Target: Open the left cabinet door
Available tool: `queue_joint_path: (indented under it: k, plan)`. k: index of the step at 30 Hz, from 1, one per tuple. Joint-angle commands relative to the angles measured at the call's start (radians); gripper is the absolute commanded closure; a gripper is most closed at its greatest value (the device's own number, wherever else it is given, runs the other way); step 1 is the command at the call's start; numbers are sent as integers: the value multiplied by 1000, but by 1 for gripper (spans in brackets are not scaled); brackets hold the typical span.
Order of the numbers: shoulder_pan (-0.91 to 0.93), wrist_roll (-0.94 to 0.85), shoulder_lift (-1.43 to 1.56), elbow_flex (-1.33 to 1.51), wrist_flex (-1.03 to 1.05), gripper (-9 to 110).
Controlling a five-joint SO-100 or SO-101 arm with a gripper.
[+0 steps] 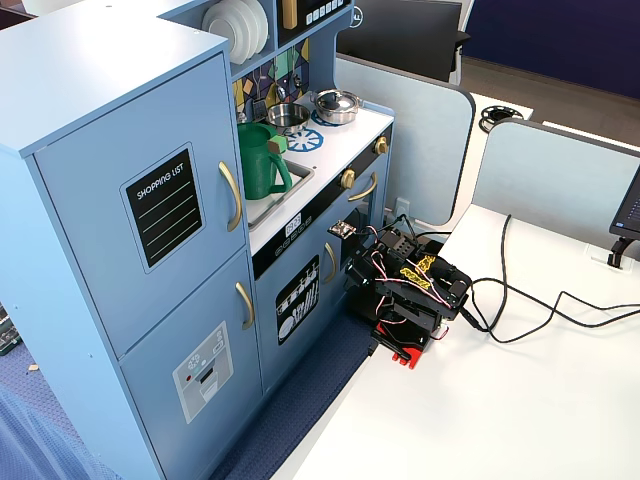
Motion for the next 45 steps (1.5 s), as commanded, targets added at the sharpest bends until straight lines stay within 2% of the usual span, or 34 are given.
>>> queue_joint_path:
  k: [1, 21, 25, 33, 40, 45]
  plan:
    - [-3, 31, -6, 2, 167, 101]
    - [-3, 35, -6, 2, 150, 101]
    - [-5, 84, -12, -18, 44, 101]
    - [-117, 187, -120, -206, -2, 101]
    - [-202, 67, -196, -529, -106, 101]
    - [-236, -89, -236, -686, -299, 101]
